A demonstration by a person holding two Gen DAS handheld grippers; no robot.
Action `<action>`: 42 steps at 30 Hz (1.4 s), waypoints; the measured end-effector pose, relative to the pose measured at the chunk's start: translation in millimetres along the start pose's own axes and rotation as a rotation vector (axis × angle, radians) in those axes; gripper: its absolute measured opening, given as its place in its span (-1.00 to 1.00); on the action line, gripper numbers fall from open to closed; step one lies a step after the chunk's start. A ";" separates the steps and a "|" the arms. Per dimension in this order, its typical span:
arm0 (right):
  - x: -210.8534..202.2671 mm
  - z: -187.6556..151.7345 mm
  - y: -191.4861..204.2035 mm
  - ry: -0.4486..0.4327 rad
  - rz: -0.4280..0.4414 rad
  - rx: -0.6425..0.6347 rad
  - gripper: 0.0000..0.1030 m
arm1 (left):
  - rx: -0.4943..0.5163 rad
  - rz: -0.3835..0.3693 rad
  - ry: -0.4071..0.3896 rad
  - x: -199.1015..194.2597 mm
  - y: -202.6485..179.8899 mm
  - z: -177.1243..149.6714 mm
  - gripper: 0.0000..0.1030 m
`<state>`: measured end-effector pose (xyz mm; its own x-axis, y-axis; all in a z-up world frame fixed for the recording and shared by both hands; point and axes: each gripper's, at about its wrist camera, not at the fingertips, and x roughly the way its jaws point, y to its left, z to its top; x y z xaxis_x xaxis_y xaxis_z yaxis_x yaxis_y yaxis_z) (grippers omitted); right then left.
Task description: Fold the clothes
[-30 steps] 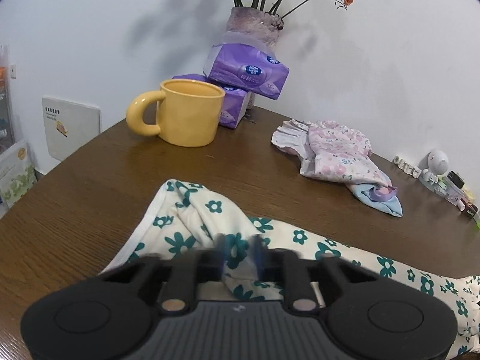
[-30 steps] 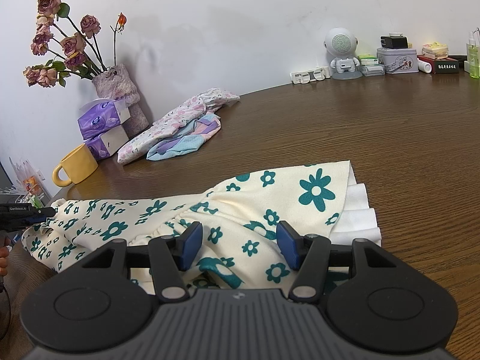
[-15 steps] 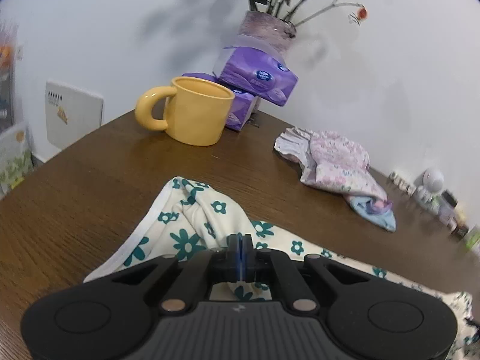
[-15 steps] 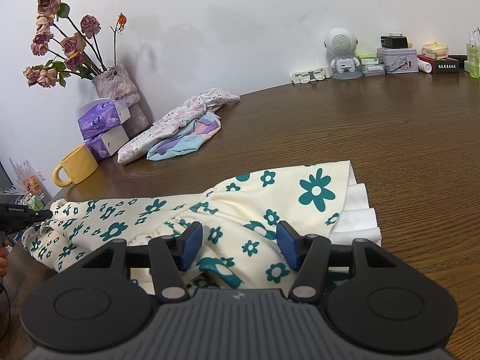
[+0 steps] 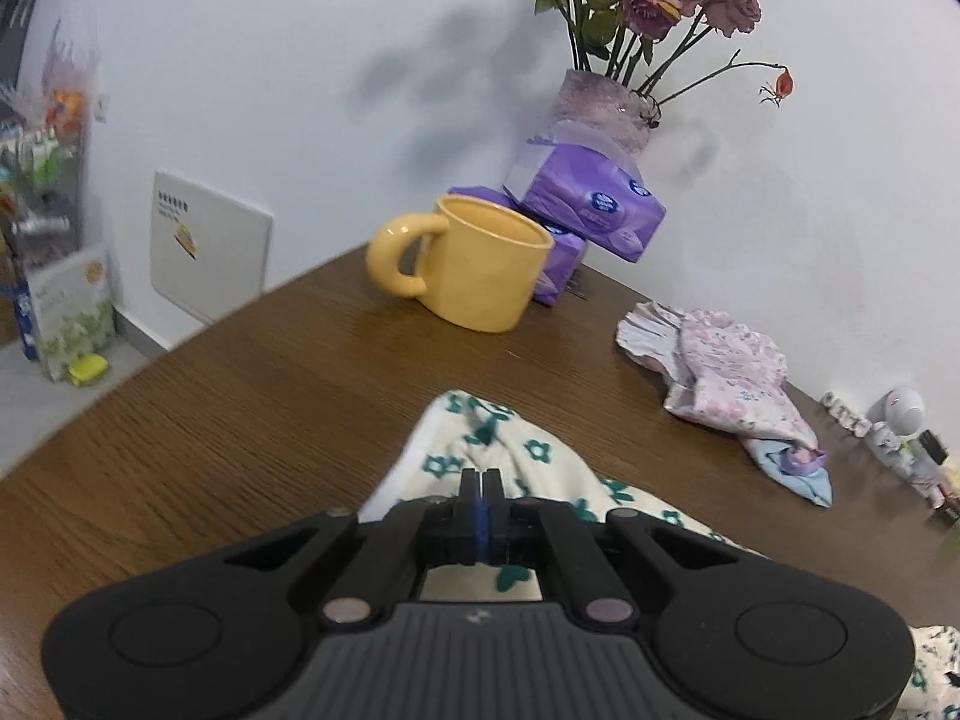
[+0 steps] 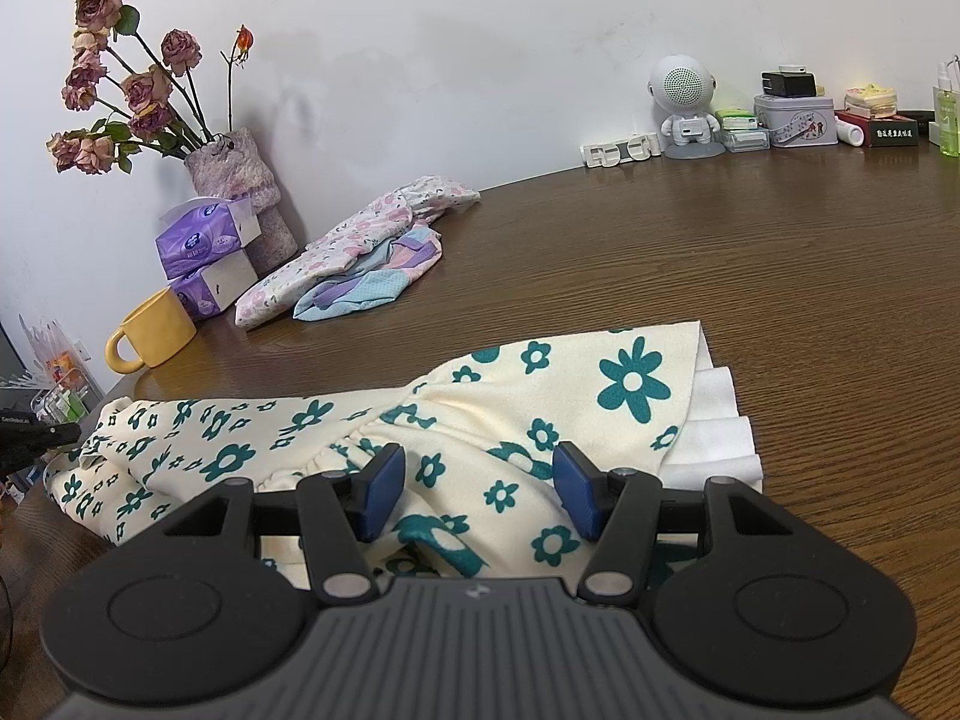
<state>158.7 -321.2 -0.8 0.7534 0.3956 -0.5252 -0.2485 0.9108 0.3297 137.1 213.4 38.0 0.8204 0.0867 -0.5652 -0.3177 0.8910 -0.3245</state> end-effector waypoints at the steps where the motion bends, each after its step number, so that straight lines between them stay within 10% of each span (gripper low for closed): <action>1: 0.0 0.0 -0.1 0.000 0.000 0.000 0.08 | -0.003 0.002 -0.002 -0.9 1.3 0.3 -1.00; 7: 0.2 -0.1 -0.5 0.000 -0.001 -0.001 0.08 | 0.073 0.216 -0.086 -8.4 0.4 1.2 -0.96; 9: 0.2 -0.2 -0.8 0.000 -0.001 -0.002 0.08 | 0.111 0.312 -0.119 -9.3 -0.1 2.5 -0.50; 11: 0.0 -0.4 -1.2 0.000 0.000 -0.002 0.08 | 0.151 0.332 -0.114 -7.0 -2.5 2.0 0.47; 12: 0.0 -0.4 -1.2 0.000 0.000 -0.002 0.08 | 0.171 0.342 -0.111 -5.9 -3.8 1.7 0.49; 21: 0.0 -0.5 -1.5 0.001 0.001 -0.004 0.10 | 0.254 0.170 -0.111 -1.8 -32.6 -3.3 0.35; 26: 0.0 -0.6 -2.0 0.001 0.001 -0.004 0.10 | 0.317 0.056 -0.075 8.5 -54.5 -6.7 -0.65; 42: 0.1 -0.4 -1.5 0.001 0.002 -0.004 0.10 | 0.234 0.107 -0.008 30.8 -39.5 -3.3 -0.79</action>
<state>159.0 -322.5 -1.7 0.7524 0.3974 -0.5253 -0.2524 0.9106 0.3273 173.4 179.4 30.8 0.7921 0.1884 -0.5806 -0.2849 0.9553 -0.0787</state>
